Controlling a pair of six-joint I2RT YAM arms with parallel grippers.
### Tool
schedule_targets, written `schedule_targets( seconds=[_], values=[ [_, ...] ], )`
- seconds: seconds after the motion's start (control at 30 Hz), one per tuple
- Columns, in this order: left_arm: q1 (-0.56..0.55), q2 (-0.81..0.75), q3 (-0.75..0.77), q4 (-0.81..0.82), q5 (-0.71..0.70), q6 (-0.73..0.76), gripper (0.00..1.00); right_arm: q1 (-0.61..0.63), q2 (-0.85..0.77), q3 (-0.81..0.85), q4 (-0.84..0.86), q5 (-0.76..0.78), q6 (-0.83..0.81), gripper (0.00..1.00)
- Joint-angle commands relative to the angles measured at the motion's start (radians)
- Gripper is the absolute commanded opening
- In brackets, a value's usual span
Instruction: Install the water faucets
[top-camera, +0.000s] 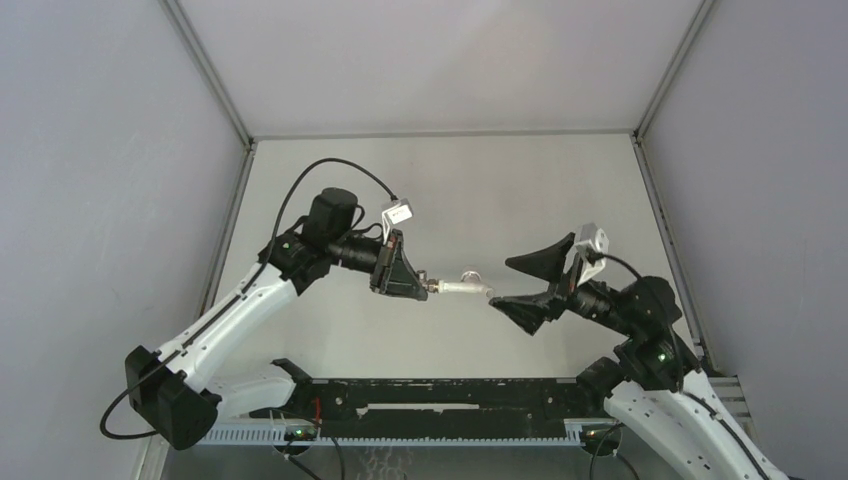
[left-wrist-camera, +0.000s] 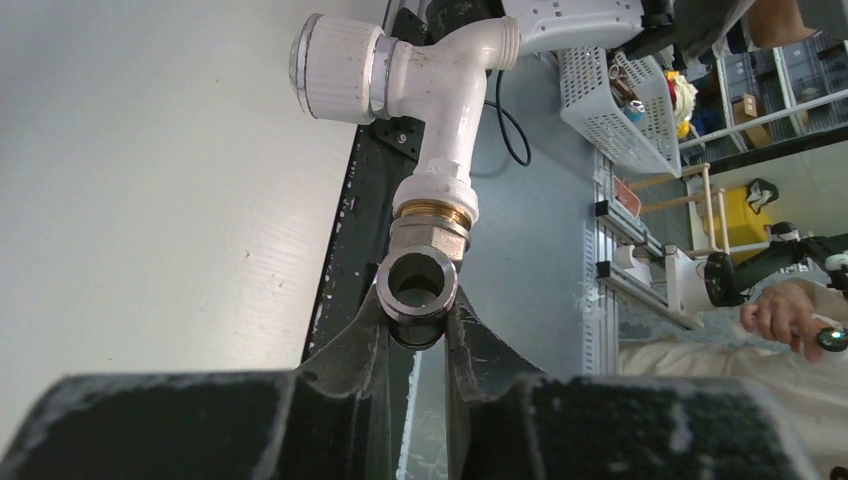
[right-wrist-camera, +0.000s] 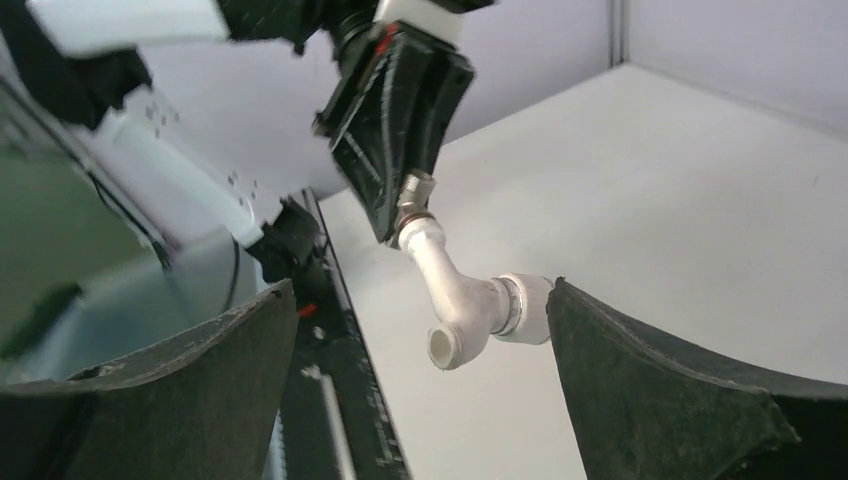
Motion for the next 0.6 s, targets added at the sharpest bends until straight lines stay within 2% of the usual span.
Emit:
schedule_targets(
  seconds=[0.0, 0.1, 0.23, 0.37, 0.47, 0.57],
  values=[
    [0.0, -0.031, 0.088, 0.015, 0.066, -0.033, 0.0, 0.098, -0.036, -0.028, 0.077, -0.026, -0.339, 1.0],
    [0.0, -0.039, 0.088, 0.009, 0.076, -0.043, 0.0, 0.172, 0.018, -0.021, 0.074, -0.067, -0.42, 1.0],
    [0.0, -0.047, 0.088, 0.004, 0.075, -0.052, 0.0, 0.248, 0.119, -0.02, 0.11, -0.046, -0.459, 0.98],
    [0.0, -0.043, 0.091, 0.001, 0.085, -0.067, 0.0, 0.277, 0.188, -0.023, 0.167, -0.1, -0.44, 0.97],
    [-0.001, -0.05, 0.091, 0.001, 0.089, -0.066, 0.0, 0.289, 0.212, -0.029, 0.174, -0.055, -0.457, 0.94],
    [0.0, -0.055, 0.091, 0.001, 0.087, -0.062, 0.0, 0.29, 0.221, -0.03, 0.169, -0.005, -0.472, 0.83]
  ],
)
